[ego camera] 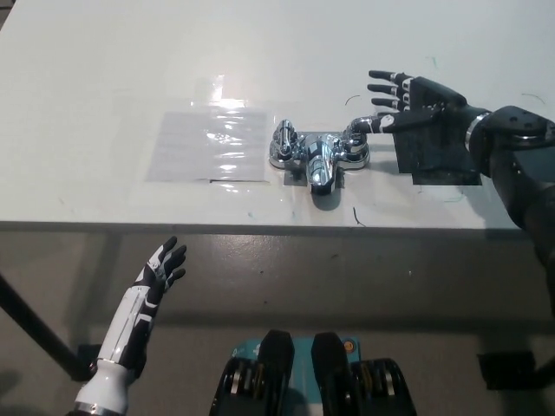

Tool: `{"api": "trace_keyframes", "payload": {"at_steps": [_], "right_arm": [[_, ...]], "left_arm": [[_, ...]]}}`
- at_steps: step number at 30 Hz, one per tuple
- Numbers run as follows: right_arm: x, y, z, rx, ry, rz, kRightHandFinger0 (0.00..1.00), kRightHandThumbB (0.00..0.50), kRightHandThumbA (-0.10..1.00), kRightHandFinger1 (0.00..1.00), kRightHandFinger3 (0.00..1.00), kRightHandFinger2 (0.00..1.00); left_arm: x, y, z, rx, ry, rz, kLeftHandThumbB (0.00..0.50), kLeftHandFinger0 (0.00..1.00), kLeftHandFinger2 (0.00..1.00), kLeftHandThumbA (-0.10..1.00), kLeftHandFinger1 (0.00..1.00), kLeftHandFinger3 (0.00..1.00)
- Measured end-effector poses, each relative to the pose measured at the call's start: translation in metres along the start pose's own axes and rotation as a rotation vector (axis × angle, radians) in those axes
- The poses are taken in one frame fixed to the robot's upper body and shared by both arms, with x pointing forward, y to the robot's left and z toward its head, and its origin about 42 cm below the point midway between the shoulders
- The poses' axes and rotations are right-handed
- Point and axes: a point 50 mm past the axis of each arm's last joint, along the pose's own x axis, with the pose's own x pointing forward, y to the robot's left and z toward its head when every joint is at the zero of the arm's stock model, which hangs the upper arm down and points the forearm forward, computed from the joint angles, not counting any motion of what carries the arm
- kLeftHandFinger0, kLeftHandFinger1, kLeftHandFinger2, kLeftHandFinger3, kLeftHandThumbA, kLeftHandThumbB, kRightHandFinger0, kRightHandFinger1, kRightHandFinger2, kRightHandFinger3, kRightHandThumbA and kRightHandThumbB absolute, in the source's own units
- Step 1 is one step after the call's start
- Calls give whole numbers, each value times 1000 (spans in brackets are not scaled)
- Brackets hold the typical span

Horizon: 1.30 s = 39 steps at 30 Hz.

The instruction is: The faucet is at the center of the desk and the robot turn off the faucet by turning the right faucet handle using the right hand

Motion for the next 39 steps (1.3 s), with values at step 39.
{"api": "trace_keyframes", "payload": {"at_steps": [39], "right_arm": [[6, 17, -9, -38, 37, 88, 1000, 415, 1000, 1000, 1000, 1000]], "left_arm": [[7, 1, 4, 9, -17, -14, 277, 1000, 1000, 980, 1000, 1000]]}}
